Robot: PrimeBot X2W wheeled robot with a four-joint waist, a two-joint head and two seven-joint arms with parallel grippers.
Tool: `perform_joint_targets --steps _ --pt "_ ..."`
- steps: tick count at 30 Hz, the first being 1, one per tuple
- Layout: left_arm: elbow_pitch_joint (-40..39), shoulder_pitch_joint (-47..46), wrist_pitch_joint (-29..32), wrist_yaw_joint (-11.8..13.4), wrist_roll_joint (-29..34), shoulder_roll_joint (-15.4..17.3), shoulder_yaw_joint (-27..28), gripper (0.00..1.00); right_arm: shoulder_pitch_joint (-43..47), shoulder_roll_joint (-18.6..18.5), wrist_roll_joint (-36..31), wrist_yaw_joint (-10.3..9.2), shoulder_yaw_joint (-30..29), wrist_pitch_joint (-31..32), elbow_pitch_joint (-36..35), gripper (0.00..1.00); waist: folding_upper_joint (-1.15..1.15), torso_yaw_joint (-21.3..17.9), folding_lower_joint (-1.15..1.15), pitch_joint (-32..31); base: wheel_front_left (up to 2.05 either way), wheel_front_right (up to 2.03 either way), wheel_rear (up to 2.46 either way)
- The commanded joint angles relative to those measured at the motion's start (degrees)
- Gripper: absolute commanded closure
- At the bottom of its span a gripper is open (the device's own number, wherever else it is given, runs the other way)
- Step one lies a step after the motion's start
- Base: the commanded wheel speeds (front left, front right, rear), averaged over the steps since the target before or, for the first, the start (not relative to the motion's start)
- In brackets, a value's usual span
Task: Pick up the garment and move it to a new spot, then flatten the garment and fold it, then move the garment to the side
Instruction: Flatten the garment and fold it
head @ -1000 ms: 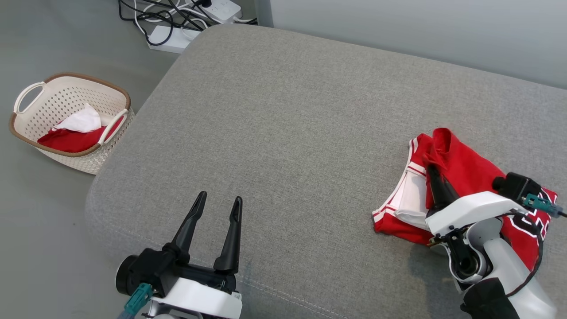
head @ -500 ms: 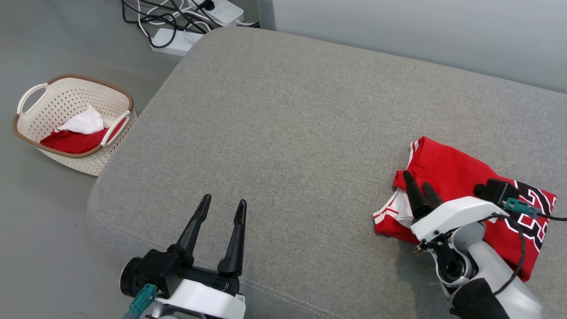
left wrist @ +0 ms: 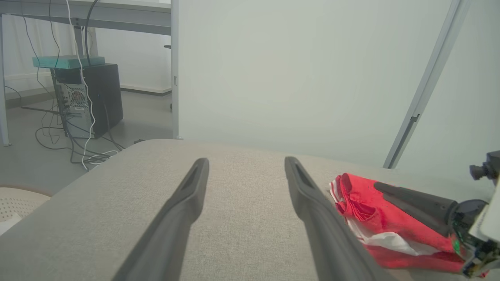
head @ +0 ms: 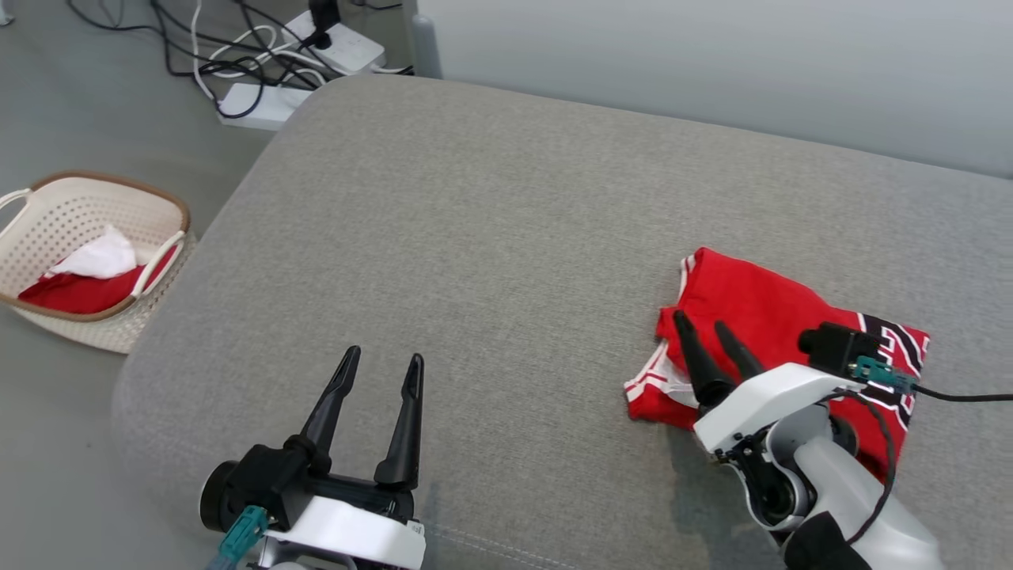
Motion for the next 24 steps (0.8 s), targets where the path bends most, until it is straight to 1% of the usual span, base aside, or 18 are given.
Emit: perform_joint_targets --steps 1,5,8,12,15,19,22,24 --pt "-1.5 -0.6 -0.6 0.3 0.6 0.1 2.3 0.00 -0.8 -0.5 -2.0 0.25 0.2 -2.0 -1.4 0.00 0.00 -1.6 0.00 -0.5 0.00 0.00 0.00" --pt "-0.9 -0.5 -0.6 0.1 0.9 0.1 2.9 0.00 -0.1 -2.4 -7.2 0.25 -1.6 -3.4 -1.5 0.00 0.00 -4.2 0.00 -0.9 0.00 0.00 0.00" --pt "-0.5 -0.5 -0.6 -0.1 1.3 0.1 3.3 0.00 0.4 -4.3 -12.9 0.25 -3.9 -3.7 -1.9 0.00 0.00 -6.6 0.00 -1.4 0.00 0.00 0.00" --pt "0.1 -0.6 -0.6 -0.2 1.6 0.1 3.7 0.00 2.6 -5.7 -21.7 0.25 -10.4 -3.7 -4.7 0.00 0.00 -9.8 0.00 -2.1 0.00 0.00 0.00" --pt "0.7 -0.6 -0.6 -0.3 1.8 0.1 4.0 0.00 5.2 -5.2 -27.7 0.25 -14.8 -3.7 -6.6 0.00 0.00 -11.9 0.00 -2.8 0.00 0.00 0.00" --pt "1.9 -0.3 -0.6 -0.2 1.6 0.1 4.4 0.00 8.4 -4.0 -34.4 0.25 -19.2 -3.7 -9.8 0.00 0.00 -14.6 0.00 -4.0 0.00 0.00 0.00" --pt "3.2 -0.1 -0.6 -0.1 1.4 0.1 4.5 0.00 10.8 -3.2 -38.3 0.25 -21.3 -3.7 -12.6 0.00 0.00 -16.5 0.00 -4.9 0.00 0.00 0.00" --pt "3.6 -0.1 -0.6 -0.1 1.4 0.1 4.6 0.00 11.5 -3.0 -39.4 0.25 -22.0 -3.7 -13.6 0.00 0.00 -17.0 0.00 -5.1 0.00 0.00 0.00"
